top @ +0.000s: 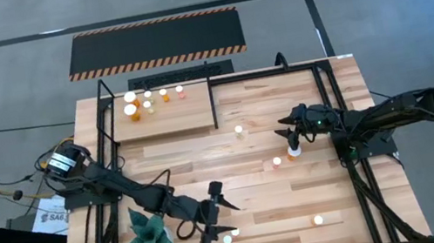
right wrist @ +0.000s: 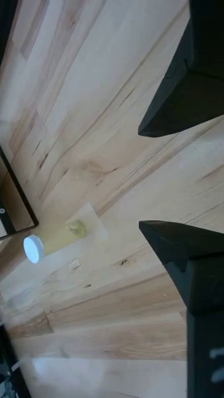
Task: Pick and place medicine bottles onto shelf by color
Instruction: Put the bottom pink pill bottle aligned with the other pink pill bottle on the shelf
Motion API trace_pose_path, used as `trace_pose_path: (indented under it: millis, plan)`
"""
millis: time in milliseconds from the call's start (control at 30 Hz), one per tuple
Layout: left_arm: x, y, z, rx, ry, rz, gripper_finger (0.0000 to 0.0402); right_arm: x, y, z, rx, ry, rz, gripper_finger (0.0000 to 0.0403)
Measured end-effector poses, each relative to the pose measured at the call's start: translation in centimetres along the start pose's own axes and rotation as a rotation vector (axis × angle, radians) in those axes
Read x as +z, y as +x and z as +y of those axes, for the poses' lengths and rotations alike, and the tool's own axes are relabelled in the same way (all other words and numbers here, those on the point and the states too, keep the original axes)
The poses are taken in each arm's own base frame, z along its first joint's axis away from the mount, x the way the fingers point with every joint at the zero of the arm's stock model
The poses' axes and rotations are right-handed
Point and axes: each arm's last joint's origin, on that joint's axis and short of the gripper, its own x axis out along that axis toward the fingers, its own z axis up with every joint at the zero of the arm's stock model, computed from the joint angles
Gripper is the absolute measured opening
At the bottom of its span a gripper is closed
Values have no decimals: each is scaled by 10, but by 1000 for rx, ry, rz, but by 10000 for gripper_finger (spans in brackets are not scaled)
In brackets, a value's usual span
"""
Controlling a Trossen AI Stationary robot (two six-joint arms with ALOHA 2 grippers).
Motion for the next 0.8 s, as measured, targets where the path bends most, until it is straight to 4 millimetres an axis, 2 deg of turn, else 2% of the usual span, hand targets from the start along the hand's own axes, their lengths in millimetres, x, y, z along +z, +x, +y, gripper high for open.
trace_pose_path:
  millis: [200,367,467,700,800]
  plan:
    - [0,0,0,-8,62,5,246,0,0,0,0,0,0,256]
    - [11,-7,6,-112,175,-34,246,0,0,0,-1,0,0,256]
    - [20,-4,13,-147,157,11,246,0,0,0,0,0,0,256]
    - [56,4,24,-126,99,176,246,0,0,0,-1,0,3,256]
    - [56,3,20,-78,19,269,246,-1,0,0,-4,0,11,256]
